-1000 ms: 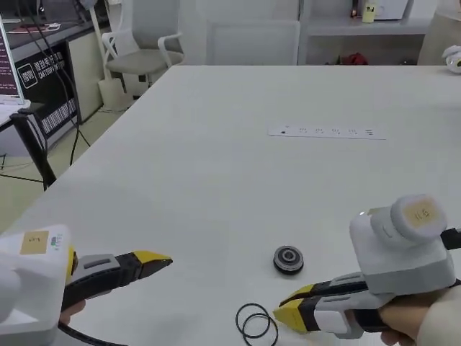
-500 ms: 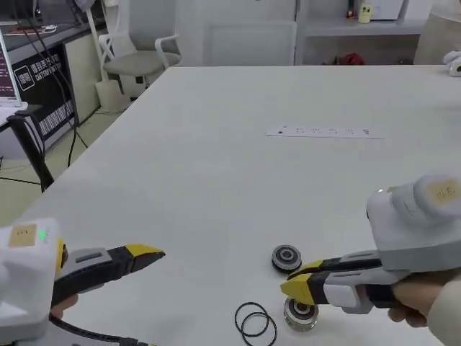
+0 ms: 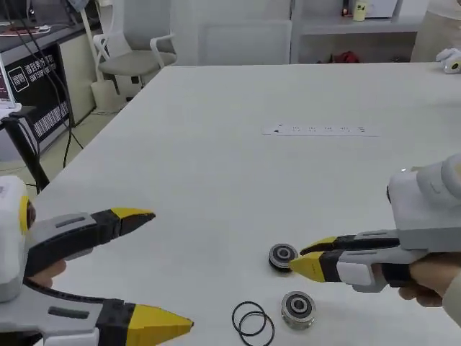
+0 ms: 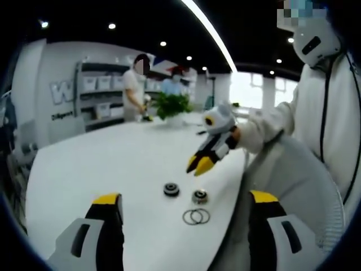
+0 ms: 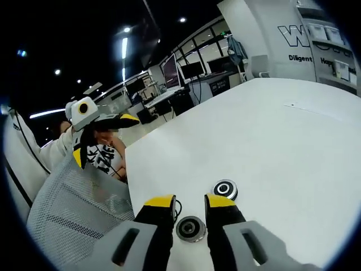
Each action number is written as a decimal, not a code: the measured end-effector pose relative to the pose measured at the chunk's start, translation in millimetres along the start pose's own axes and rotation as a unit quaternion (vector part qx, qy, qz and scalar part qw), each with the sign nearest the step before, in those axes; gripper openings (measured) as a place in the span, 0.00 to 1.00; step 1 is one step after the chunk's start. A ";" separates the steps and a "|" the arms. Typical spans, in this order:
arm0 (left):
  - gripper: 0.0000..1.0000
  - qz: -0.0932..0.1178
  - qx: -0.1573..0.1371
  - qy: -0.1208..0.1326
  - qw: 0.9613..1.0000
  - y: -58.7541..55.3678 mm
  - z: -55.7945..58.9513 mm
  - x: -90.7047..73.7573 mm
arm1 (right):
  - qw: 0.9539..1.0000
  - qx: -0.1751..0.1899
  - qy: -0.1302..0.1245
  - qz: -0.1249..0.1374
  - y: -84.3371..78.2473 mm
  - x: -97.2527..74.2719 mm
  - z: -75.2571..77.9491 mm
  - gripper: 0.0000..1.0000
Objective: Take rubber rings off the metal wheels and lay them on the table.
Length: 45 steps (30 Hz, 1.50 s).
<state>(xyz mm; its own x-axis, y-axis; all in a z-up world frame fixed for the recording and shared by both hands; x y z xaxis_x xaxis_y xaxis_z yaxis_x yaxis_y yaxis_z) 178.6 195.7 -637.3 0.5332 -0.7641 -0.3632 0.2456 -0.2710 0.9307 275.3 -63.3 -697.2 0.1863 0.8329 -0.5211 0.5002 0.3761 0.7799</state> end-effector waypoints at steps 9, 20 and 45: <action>0.95 -0.006 0.036 -0.004 0.999 20.4 -0.9 1.8 | 1.000 -0.012 -0.021 0.007 1.0 -11.0 9.7 0.23; 0.95 -0.015 0.072 -0.019 0.997 41.5 -9.0 13.5 | 0.999 -0.031 -0.032 0.021 8.4 -37.4 19.0 0.31; 0.86 -0.003 0.146 -0.102 0.984 86.1 -33.9 68.0 | 0.986 -0.132 -0.064 0.081 72.0 -104.1 26.5 0.30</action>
<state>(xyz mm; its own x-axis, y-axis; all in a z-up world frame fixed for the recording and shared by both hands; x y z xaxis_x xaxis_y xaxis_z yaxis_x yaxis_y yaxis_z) 263.5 140.3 -583.3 0.3522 -0.8556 -0.3793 -0.0105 -0.4089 0.9125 314.3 -133.6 -595.9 0.3596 0.8391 -0.4082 0.2210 0.3484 0.9109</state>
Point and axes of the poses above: the centre of the closed fingertips' face, and the gripper's own axes: x roughly forward along the fingers, z roughly to its right, y roughly out of its top, the point moved 9 cm from there along -x, roughly backward along the fingers, and after that the axes turned 4 degrees about -z, right-handed, at the moved point
